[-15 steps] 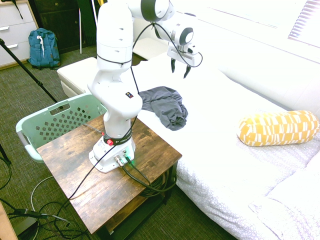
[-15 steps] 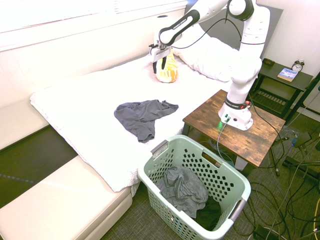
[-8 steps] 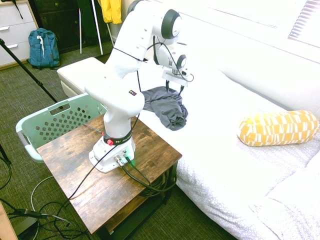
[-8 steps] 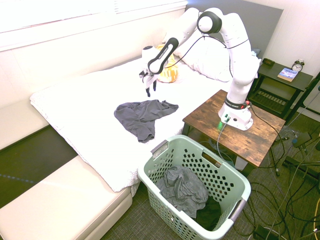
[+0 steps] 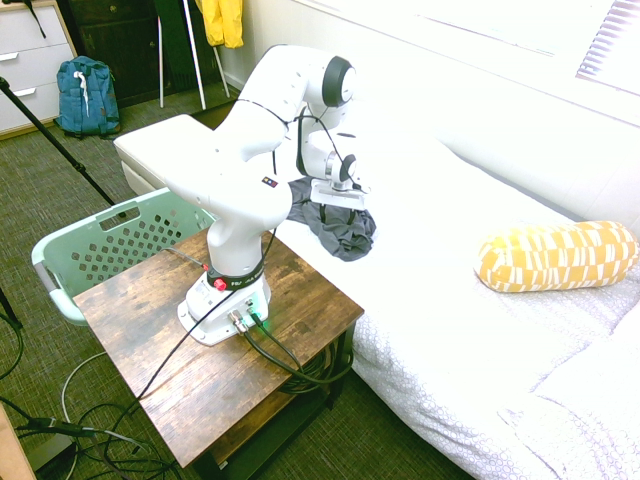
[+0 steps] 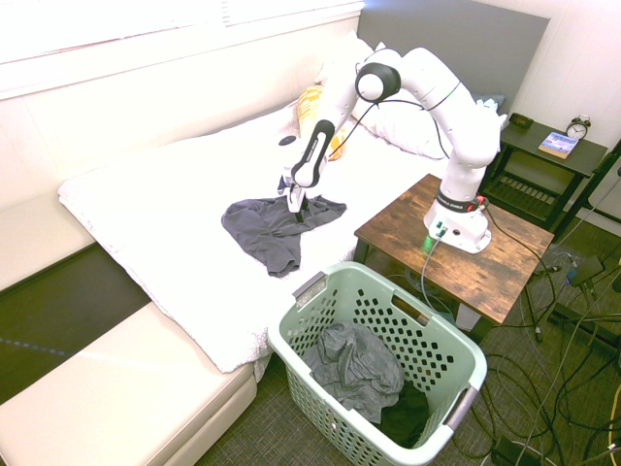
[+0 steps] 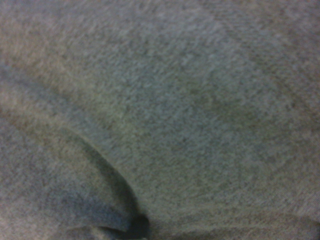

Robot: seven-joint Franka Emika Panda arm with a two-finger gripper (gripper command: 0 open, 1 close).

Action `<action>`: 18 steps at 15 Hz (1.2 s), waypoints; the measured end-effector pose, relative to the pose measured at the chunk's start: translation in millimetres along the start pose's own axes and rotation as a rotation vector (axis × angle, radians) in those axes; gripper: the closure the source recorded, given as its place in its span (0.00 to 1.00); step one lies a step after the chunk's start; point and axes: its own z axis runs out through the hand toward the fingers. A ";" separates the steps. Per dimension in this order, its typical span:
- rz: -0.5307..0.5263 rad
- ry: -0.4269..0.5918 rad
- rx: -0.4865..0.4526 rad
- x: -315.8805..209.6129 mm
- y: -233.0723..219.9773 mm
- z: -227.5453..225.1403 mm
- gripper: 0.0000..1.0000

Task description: Put my clothes in the laundry bag

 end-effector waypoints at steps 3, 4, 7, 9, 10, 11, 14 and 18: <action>-0.027 0.010 0.000 4.9 -1.7 1.0 1.00; -0.028 0.017 -0.002 7.7 -0.7 1.0 1.00; -0.021 0.053 -0.022 20.6 7.2 0.0 1.00; -0.013 0.061 -0.031 25.8 14.3 4.7 1.00; -0.012 0.061 -0.035 26.7 16.3 8.4 1.00; -0.011 0.061 -0.037 27.5 16.6 11.2 1.00; -0.008 0.062 -0.038 30.4 16.3 16.4 1.00; 0.000 0.058 -0.031 32.1 16.5 18.8 1.00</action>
